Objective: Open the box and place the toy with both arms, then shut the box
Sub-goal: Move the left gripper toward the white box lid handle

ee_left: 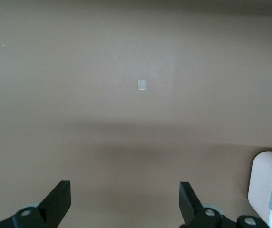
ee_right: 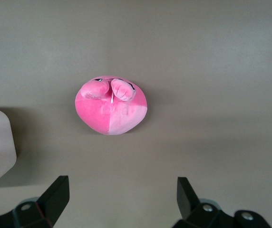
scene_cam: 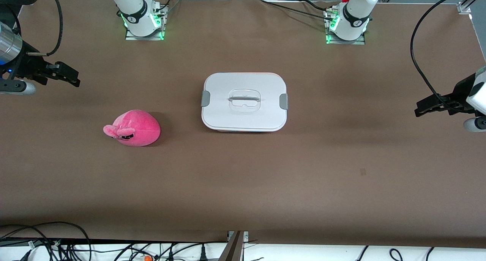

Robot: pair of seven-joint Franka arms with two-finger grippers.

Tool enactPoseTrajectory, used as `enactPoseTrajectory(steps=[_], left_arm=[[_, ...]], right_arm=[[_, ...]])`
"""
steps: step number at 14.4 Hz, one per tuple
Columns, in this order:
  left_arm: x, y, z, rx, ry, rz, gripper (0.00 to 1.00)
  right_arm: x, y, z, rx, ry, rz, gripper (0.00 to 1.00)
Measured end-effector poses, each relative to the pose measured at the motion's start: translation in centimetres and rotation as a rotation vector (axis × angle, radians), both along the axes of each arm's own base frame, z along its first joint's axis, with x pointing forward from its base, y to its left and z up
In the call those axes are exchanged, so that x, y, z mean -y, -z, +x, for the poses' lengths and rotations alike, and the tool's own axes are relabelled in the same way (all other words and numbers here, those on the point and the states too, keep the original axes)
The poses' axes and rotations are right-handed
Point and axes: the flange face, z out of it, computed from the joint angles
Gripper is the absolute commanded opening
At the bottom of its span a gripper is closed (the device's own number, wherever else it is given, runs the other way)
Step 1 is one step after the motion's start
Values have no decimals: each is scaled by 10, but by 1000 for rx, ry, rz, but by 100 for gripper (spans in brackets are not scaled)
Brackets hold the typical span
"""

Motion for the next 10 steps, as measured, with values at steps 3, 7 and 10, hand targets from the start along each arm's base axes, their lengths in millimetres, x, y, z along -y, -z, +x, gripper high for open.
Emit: enactPoseTrajectory(steps=[3, 7, 10], left_arm=[[0, 0, 0, 0, 0, 0, 100], [3, 0, 0, -1, 5, -1, 100], [49, 5, 0, -15, 83, -19, 100]], right_arm=[[-1, 0, 0, 0, -2, 0, 100], [-2, 0, 0, 0, -3, 0, 100], [-2, 0, 0, 0, -4, 0, 100]])
